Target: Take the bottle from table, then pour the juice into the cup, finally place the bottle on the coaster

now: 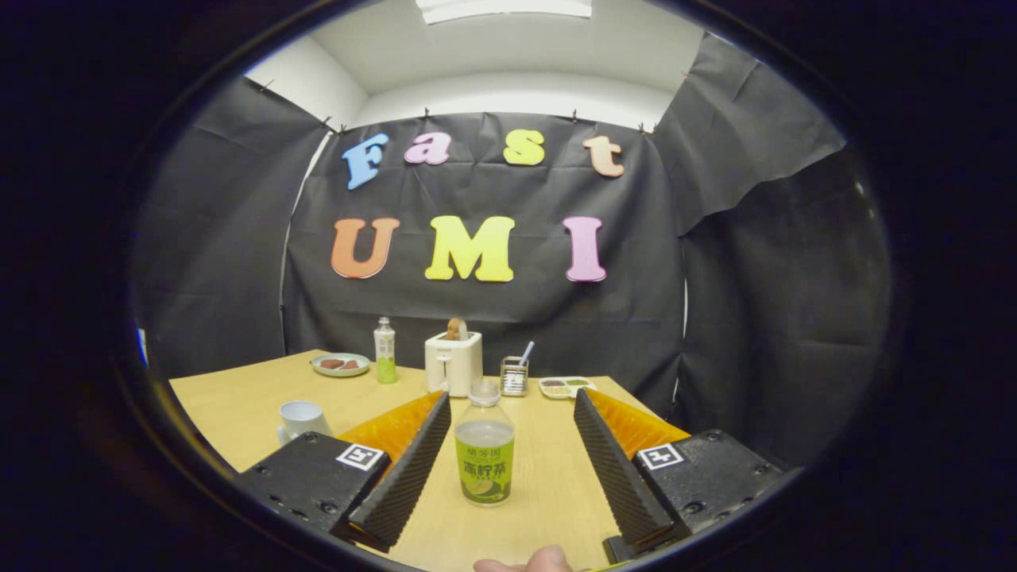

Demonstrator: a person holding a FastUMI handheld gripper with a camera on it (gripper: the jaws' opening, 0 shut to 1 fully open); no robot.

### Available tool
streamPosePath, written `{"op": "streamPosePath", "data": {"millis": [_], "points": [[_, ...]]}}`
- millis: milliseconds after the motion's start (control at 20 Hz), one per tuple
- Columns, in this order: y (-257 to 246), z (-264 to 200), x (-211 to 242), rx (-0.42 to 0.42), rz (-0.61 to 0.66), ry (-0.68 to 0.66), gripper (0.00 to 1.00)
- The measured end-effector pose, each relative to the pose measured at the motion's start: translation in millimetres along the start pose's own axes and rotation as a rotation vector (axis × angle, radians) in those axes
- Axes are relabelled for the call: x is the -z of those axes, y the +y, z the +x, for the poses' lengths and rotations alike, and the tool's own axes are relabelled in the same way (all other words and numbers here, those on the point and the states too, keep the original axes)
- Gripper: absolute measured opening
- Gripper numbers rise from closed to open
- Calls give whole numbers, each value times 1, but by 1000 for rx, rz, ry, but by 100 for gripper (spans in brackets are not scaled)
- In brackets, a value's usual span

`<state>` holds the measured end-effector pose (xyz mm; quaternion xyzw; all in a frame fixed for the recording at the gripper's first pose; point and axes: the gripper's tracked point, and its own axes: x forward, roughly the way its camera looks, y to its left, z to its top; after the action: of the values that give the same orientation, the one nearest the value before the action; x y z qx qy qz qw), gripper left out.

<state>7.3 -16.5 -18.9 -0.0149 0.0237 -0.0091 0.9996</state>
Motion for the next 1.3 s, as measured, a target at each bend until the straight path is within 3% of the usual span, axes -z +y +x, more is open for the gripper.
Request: {"op": "streamPosePath", "data": {"millis": [650, 1300], "points": [[7, 28, 44, -68, 48, 81, 100], [26, 82, 111, -43, 45, 228, 100]]}}
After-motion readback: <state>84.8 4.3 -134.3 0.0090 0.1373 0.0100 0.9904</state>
